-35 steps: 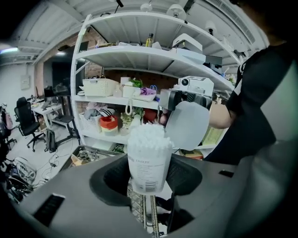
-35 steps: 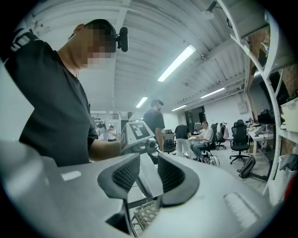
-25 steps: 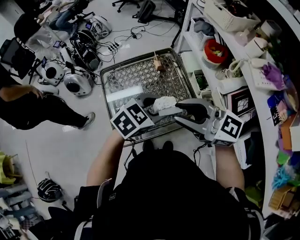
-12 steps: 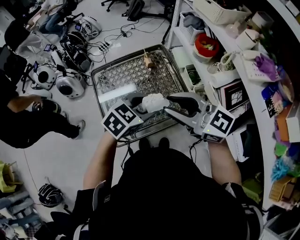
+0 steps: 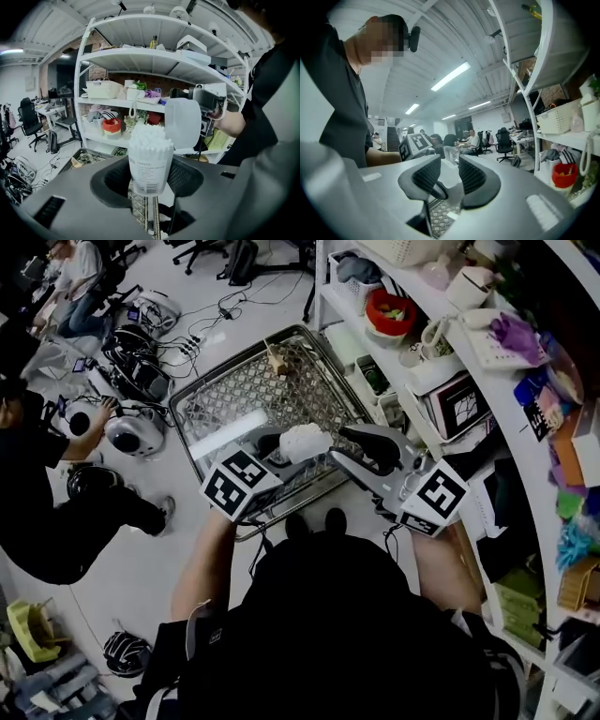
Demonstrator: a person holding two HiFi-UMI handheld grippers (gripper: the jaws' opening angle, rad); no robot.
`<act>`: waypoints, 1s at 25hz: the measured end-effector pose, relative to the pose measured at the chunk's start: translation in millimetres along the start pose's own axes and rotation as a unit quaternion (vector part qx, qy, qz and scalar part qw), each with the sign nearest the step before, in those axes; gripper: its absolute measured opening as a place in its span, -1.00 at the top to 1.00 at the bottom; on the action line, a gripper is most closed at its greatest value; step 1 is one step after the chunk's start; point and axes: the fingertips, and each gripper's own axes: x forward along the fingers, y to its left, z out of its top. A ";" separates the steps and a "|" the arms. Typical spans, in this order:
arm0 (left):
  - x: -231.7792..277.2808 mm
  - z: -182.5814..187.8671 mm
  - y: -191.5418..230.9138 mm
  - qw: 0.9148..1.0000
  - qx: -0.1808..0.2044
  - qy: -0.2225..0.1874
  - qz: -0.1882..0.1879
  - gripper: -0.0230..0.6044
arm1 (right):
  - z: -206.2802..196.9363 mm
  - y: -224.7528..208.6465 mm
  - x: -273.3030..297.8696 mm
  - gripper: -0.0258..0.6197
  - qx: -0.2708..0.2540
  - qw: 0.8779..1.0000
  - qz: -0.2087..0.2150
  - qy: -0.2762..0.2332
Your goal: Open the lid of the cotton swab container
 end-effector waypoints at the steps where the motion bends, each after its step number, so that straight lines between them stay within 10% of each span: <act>1: 2.4 1.3 -1.1 1.000 0.002 0.000 -0.004 0.28 | 0.1 -2.3 -4.6 0.52 -0.001 1.000 -0.017 -0.002; 17: 68.4 39.9 -40.2 0.994 0.068 -0.002 -0.082 0.28 | -16.2 -34.5 -101.8 0.82 0.016 0.969 -0.247 -0.021; 25: 80.1 48.2 -47.0 0.993 0.073 -0.010 -0.090 0.28 | -17.2 -43.1 -123.9 0.90 0.017 0.962 -0.271 -0.026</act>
